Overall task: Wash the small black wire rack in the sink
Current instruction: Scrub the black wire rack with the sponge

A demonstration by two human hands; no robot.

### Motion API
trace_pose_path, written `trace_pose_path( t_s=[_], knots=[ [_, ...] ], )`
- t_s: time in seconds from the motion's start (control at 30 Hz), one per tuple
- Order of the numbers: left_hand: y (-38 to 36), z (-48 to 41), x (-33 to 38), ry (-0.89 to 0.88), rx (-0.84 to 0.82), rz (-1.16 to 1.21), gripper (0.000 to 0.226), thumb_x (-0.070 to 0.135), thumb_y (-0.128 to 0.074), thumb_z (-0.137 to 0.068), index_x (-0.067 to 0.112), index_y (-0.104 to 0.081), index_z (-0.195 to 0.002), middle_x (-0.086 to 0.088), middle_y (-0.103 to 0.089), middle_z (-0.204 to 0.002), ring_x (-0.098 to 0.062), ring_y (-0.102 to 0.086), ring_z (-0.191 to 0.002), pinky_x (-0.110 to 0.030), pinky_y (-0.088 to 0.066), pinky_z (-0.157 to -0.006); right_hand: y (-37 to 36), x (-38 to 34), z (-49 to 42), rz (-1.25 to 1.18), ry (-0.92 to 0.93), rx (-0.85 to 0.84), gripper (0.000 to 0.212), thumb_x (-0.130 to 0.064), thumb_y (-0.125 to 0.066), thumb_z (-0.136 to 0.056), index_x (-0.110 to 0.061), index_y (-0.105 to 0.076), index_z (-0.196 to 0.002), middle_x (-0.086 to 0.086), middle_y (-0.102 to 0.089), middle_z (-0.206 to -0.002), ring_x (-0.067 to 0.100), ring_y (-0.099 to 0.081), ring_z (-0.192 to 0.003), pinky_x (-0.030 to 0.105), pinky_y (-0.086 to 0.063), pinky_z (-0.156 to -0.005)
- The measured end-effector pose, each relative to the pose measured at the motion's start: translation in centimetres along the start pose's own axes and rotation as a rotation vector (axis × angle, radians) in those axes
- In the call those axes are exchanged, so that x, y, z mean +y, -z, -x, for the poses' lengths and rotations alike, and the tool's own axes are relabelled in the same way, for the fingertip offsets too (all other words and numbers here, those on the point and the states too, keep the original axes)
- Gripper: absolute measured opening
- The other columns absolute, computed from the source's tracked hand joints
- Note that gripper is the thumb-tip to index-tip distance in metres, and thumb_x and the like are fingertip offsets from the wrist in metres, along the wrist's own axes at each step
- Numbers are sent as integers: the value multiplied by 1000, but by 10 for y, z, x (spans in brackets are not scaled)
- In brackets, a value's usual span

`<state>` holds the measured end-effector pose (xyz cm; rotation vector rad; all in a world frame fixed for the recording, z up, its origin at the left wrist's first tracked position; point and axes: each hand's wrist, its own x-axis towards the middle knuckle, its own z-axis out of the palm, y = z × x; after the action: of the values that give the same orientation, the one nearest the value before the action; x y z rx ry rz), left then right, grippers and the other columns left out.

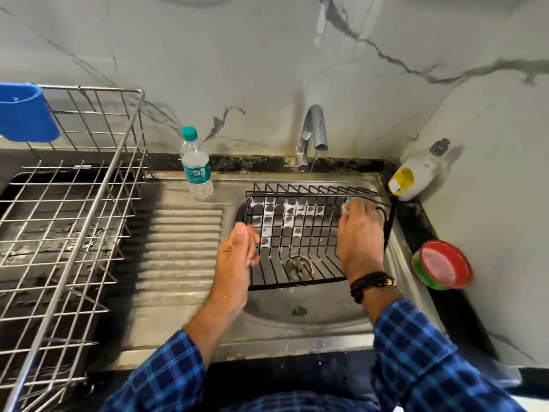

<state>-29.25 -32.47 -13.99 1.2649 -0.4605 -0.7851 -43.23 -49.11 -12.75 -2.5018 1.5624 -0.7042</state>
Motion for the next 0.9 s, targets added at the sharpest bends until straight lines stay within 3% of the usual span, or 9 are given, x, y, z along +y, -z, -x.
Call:
trace_pose_path(
  t_s=[0.13, 0.27, 0.33, 0.43, 0.57, 0.7, 0.73, 0.83, 0.9],
  knots=[
    [2, -2, 4, -30, 15, -21, 55, 78, -43, -83, 33, -57, -54, 13, -42, -60, -1, -41, -56, -26, -38, -64, 1, -2, 3, 174, 28, -229, 27, 3, -60, -89, -5, -60, -115, 15, -59, -115, 28, -63, -99, 33, -53, -81],
    [2, -5, 8, -99, -10, -26, 57, 86, -48, -78, 34, -58, -56, -2, -40, -69, -2, -39, -60, -20, -36, -59, 2, -6, 11, 379, 35, -555, 22, 2, -52, -93, -4, -65, -109, 15, -66, -107, 34, -65, -103, 37, -53, -80],
    [3, -4, 6, -108, -28, -40, 58, 86, -47, -78, 34, -58, -56, -6, -38, -68, -3, -39, -62, -22, -36, -60, 4, -5, 5, 339, 13, -584, 17, -4, -54, -94, -5, -66, -106, 16, -67, -106, 34, -65, -103, 36, -51, -79],
    [6, -4, 4, -124, -20, -46, 57, 86, -46, -79, 34, -56, -57, 4, -42, -65, -4, -40, -62, -20, -37, -61, 1, -9, 5, 220, 35, -585, 15, -7, -53, -95, -6, -67, -100, 14, -68, -100, 32, -65, -98, 34, -51, -78],
    [5, -8, 6, -183, -41, -99, 56, 82, -43, -85, 33, -53, -58, -16, -41, -75, -9, -37, -64, -25, -34, -60, -7, -35, 27, 76, 123, -570, 17, -7, -48, -95, -12, -63, -89, 4, -62, -88, 23, -63, -86, 32, -55, -79],
    [13, -7, 7, -197, -70, -143, 55, 83, -42, -85, 37, -61, -61, -29, -45, -84, -12, -39, -66, -29, -39, -70, 0, -32, 33, 118, 169, -654, 19, -14, -46, -97, -15, -64, -96, 1, -64, -93, 20, -61, -87, 30, -50, -75],
    [17, -6, 6, -197, -51, -133, 56, 83, -43, -84, 36, -60, -61, -25, -48, -83, -10, -42, -67, -29, -40, -73, 6, -23, 32, 138, 151, -648, 19, -15, -44, -98, -14, -64, -97, 2, -64, -95, 19, -61, -86, 29, -51, -73],
    [21, -9, 8, -178, 45, -66, 62, 87, -47, -77, 27, -51, -64, 14, -55, -75, 4, -48, -72, -19, -39, -65, 23, 4, 31, 260, 10, -515, 18, -7, -44, -96, -10, -61, -104, 11, -65, -102, 28, -64, -92, 32, -49, -72],
    [21, -13, 9, -183, 80, -39, 70, 89, -48, -75, 19, -45, -67, 20, -56, -73, 7, -49, -72, -15, -39, -64, 27, 6, 31, 271, 0, -491, 20, -3, -46, -96, -10, -62, -106, 12, -67, -105, 29, -65, -96, 32, -47, -73]
  ],
)
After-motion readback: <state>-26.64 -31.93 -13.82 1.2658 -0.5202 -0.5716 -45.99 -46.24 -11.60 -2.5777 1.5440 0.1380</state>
